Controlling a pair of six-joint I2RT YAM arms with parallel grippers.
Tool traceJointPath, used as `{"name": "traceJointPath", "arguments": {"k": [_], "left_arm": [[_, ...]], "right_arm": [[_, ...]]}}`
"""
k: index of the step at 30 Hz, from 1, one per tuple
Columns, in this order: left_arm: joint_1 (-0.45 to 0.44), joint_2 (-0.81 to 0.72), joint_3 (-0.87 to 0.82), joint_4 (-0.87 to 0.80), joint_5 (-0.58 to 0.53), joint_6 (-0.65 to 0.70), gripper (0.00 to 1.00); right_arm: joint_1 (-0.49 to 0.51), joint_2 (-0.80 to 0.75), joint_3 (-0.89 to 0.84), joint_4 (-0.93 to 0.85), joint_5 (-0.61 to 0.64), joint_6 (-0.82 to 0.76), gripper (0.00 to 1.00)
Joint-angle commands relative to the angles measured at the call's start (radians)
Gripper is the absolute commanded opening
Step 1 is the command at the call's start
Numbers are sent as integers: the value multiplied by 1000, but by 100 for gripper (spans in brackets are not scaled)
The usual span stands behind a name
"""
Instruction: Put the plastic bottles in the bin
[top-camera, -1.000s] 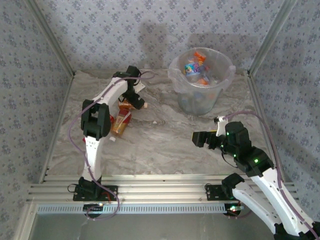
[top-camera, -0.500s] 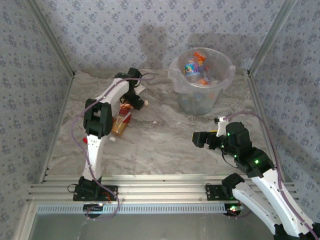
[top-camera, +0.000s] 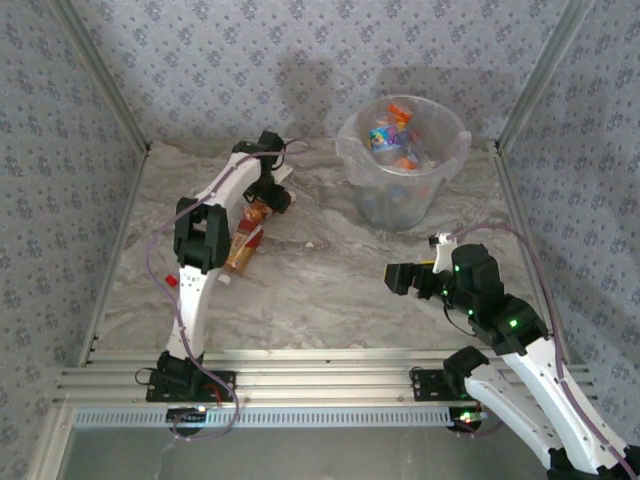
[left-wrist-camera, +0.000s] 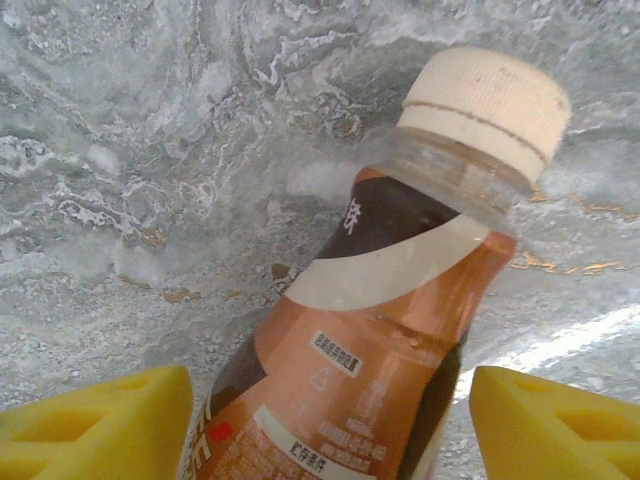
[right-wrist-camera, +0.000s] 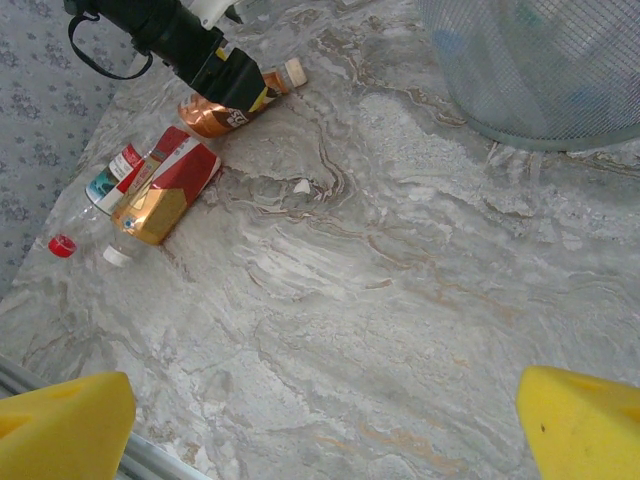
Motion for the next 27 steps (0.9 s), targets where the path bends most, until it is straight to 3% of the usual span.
{"name": "traceJointPath", "arguments": {"k": [1,17,22,27], "left_arm": [[6,12,38,-63,39,-49,76],[-20,-25,-99,-77,6,-91,80],[-33,-51,-146,-57,-2,-97,74],[-46,-72,-166,-37,-8,-103,61]], "right_arm": [[-4,-12,-11,16,-6,14,100],[-5,-13,-18,32,-10,17,100],[-5,-12,-24,40,-14,23,100],[-5,-12,-27,51,-10,27,100]]}}
